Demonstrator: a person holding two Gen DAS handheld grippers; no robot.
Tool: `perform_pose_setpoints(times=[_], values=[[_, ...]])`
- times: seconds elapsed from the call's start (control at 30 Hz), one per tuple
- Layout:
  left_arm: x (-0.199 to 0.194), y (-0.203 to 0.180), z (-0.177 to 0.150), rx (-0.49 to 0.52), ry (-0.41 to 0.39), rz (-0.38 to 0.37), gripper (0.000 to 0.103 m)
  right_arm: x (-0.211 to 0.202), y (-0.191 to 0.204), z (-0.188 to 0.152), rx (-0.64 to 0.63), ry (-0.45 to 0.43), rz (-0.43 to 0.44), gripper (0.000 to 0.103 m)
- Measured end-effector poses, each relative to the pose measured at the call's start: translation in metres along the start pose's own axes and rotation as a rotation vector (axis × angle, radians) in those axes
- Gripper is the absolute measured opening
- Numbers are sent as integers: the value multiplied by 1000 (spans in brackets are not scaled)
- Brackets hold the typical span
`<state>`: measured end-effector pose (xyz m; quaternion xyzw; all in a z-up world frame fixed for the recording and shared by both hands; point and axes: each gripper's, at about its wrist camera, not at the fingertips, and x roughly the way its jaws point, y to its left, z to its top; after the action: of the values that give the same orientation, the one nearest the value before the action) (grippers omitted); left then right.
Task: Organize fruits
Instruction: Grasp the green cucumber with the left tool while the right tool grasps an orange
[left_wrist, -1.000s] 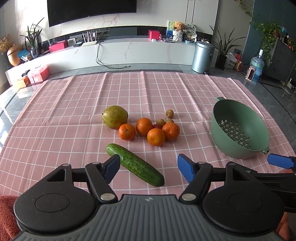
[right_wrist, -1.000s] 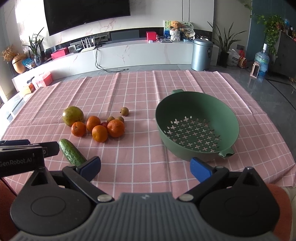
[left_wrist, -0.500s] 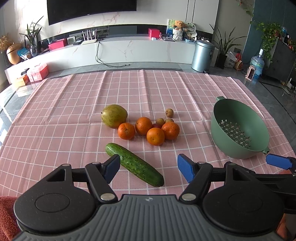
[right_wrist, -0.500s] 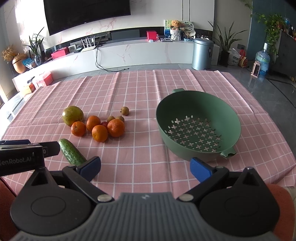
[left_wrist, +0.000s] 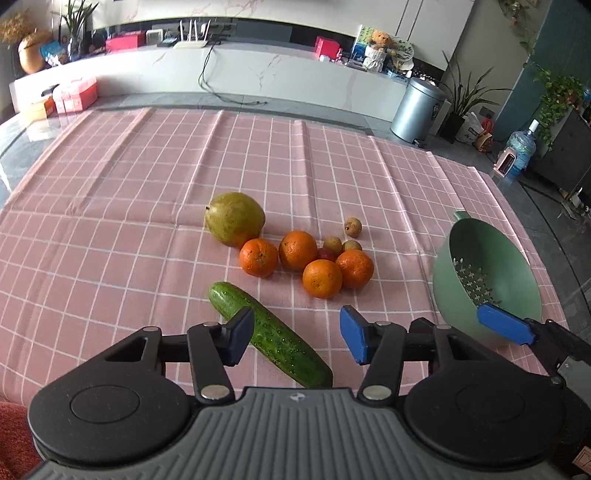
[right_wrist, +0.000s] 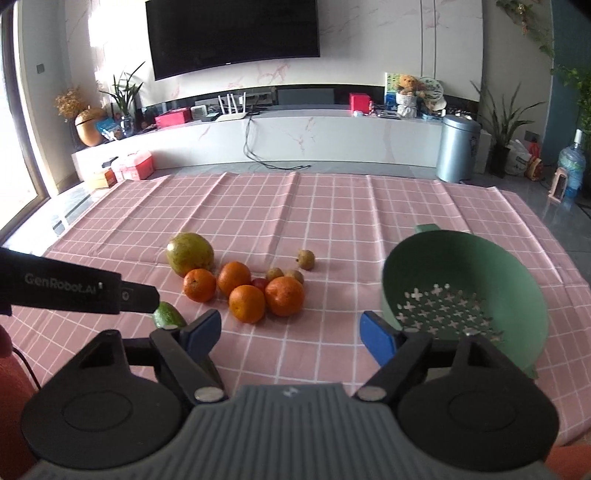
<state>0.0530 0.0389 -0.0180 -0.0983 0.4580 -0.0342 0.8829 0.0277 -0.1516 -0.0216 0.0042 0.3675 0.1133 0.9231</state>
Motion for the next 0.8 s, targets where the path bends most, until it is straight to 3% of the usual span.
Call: perform_pose_setpoints(times=[0.27, 0.43, 0.8], values=[[48, 37, 6, -260, 115, 50, 62, 58, 3, 13, 4, 24, 76, 46], [71, 47, 5, -366, 180, 58, 65, 93, -6, 18, 3, 57, 51, 42], [96, 45, 6, -371, 222, 107, 69, 140, -8, 16, -75, 128, 79, 40]])
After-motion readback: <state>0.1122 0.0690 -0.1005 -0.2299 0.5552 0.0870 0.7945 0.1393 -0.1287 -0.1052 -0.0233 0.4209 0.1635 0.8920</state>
